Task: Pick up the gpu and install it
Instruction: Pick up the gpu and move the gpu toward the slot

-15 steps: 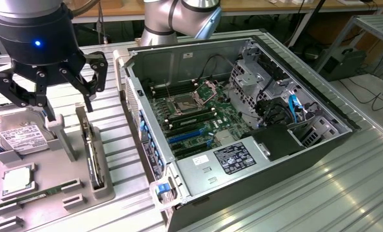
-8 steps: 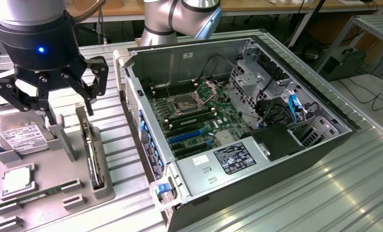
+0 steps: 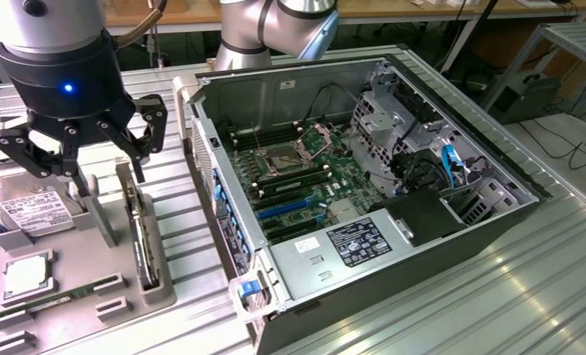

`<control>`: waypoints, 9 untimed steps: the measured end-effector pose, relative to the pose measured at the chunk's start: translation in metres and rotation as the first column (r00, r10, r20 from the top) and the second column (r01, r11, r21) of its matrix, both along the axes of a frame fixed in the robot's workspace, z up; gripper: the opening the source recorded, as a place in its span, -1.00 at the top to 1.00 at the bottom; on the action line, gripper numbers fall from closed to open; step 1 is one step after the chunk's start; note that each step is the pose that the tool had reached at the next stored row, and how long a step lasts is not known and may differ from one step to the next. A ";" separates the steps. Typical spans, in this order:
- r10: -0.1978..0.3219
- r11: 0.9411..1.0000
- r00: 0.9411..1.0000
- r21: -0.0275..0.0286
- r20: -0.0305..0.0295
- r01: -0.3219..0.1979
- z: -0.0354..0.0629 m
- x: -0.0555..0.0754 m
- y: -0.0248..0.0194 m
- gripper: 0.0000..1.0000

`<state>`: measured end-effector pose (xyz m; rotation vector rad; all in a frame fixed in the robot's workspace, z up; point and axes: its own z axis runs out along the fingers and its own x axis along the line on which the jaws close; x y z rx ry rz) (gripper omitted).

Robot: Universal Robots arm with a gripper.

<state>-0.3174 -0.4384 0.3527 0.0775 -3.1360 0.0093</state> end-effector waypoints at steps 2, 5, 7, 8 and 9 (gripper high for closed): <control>0.001 1.000 1.000 0.000 0.000 -0.001 -0.0009 0.000 -0.0002 -0.23; 0.002 1.000 1.000 0.000 0.000 -0.002 -0.0021 0.000 -0.0004 -0.23; 0.003 1.000 1.000 0.000 0.000 -0.003 -0.0028 0.000 -0.0007 -0.23; 0.003 1.000 1.000 0.000 0.000 -0.003 -0.0034 0.000 -0.0008 -0.23; 0.003 1.000 1.000 0.000 0.000 -0.003 -0.0038 0.000 -0.0010 -0.23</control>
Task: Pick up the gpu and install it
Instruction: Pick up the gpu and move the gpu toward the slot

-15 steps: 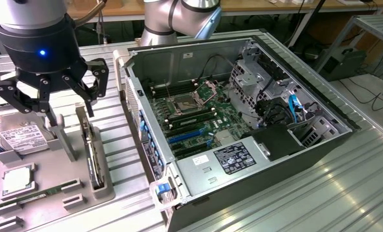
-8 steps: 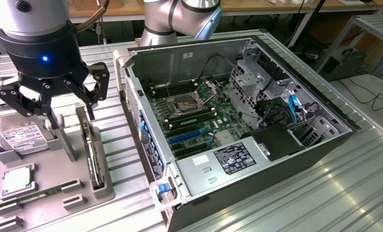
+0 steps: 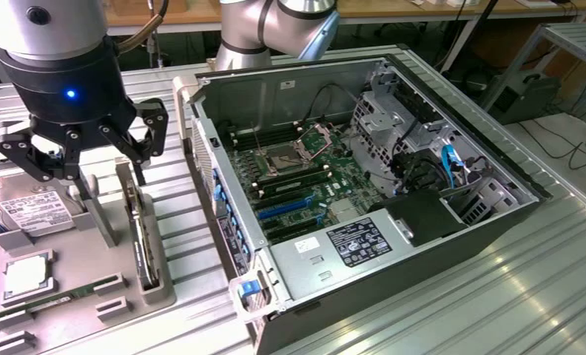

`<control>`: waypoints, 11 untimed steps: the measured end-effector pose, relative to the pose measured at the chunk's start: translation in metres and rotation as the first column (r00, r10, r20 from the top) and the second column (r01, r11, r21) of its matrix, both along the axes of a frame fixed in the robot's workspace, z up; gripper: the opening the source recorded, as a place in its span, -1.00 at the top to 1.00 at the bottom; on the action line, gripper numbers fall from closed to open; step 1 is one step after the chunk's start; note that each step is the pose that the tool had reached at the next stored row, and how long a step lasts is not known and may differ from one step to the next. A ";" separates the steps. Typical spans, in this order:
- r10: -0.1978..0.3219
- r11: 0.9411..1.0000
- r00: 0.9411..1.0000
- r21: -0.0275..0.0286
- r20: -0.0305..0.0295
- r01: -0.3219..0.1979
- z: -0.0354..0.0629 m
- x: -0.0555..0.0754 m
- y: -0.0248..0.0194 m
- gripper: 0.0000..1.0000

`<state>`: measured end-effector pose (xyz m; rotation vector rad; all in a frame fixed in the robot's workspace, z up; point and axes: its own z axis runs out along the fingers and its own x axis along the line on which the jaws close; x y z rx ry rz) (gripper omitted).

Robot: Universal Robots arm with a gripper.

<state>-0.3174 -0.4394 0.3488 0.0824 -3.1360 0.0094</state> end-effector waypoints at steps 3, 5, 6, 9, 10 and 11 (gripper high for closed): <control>0.001 1.000 1.000 0.000 0.000 -0.001 -0.0025 0.000 -0.0004 -0.23; 0.003 1.000 1.000 0.000 0.000 -0.003 -0.0043 0.000 -0.0009 -0.23; 0.002 1.000 1.000 0.000 0.000 -0.002 -0.0048 0.000 -0.0012 -0.23; 0.003 1.000 1.000 -0.002 0.000 -0.003 -0.0055 0.000 -0.0021 -0.23; 0.003 1.000 1.000 -0.003 0.000 -0.003 -0.0057 0.000 -0.0024 -0.23; 0.003 1.000 1.000 -0.003 0.000 -0.003 -0.0059 0.000 -0.0028 -0.23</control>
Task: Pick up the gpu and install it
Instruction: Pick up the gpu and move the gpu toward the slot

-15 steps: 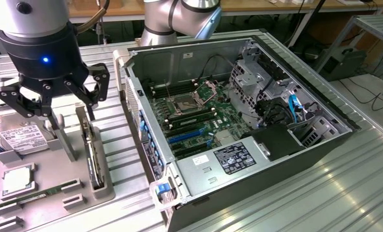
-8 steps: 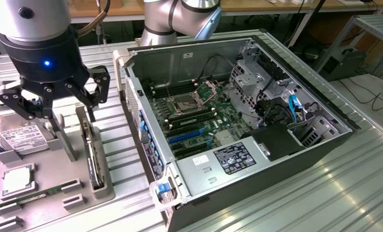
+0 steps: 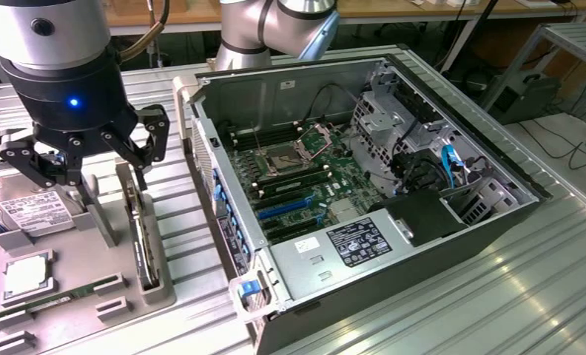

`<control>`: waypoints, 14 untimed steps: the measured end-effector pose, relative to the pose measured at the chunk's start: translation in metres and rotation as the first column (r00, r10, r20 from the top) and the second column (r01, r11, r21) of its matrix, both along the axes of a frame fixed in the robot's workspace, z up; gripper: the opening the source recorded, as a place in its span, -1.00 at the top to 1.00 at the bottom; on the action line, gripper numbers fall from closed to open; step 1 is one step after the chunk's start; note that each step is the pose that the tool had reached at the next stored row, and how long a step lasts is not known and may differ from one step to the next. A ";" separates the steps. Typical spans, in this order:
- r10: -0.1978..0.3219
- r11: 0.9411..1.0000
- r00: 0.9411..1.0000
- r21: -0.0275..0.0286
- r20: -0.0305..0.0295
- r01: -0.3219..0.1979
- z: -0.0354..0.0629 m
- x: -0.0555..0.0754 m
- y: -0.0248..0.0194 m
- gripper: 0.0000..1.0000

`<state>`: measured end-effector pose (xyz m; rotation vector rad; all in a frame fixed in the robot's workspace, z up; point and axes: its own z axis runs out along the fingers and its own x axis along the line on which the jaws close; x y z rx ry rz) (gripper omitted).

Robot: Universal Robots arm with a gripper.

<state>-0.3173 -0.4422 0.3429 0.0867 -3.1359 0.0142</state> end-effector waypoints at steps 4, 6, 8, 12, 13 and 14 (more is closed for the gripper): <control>0.000 1.000 1.000 0.000 0.000 0.000 -0.0015 0.000 -0.0024 -0.23; 0.000 1.000 1.000 0.000 0.000 0.000 -0.0024 0.000 -0.0034 -0.23; 0.000 1.000 1.000 0.000 0.000 0.000 -0.0033 0.000 -0.0045 -0.23; 0.000 1.000 1.000 0.000 0.000 0.000 -0.0055 0.000 -0.0063 -0.23; 0.000 1.000 1.000 0.000 0.000 0.000 -0.0061 0.000 -0.0065 -0.23; 0.000 1.000 1.000 0.000 0.000 0.000 -0.0067 0.000 -0.0069 -0.23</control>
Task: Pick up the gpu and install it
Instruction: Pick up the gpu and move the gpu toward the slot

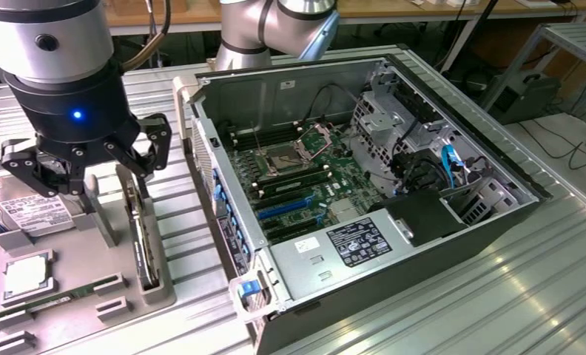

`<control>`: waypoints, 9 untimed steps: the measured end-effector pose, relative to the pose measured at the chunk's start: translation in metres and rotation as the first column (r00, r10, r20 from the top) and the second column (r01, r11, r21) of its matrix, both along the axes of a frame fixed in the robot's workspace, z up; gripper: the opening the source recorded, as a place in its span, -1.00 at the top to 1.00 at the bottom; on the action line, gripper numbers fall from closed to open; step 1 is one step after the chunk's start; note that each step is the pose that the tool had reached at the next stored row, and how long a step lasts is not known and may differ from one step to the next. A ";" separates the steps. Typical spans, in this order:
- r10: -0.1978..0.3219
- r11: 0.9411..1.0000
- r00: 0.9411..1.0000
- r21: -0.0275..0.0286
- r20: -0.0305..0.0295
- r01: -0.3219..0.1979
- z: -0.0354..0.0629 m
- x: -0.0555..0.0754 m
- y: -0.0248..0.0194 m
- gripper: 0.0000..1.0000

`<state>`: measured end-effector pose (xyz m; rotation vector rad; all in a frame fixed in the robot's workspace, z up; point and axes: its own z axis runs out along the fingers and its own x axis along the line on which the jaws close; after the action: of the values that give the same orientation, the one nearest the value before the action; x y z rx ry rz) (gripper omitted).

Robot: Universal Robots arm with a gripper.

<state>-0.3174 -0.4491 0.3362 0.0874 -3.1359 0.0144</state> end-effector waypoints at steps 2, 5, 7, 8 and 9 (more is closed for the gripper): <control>0.000 1.000 1.000 0.000 0.000 0.000 -0.0011 0.000 -0.0006 -0.23; 0.000 1.000 1.000 0.000 0.000 0.000 -0.0036 0.000 -0.0016 -0.23; 0.000 1.000 1.000 0.000 0.000 0.000 -0.0052 0.000 -0.0019 -0.23; 0.000 1.000 1.000 0.000 0.000 0.000 -0.0060 0.000 -0.0020 -0.23; 0.000 1.000 1.000 0.000 0.000 0.000 -0.0074 0.000 -0.0020 -0.23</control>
<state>-0.3174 -0.4511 0.3288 0.0874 -3.1358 0.0144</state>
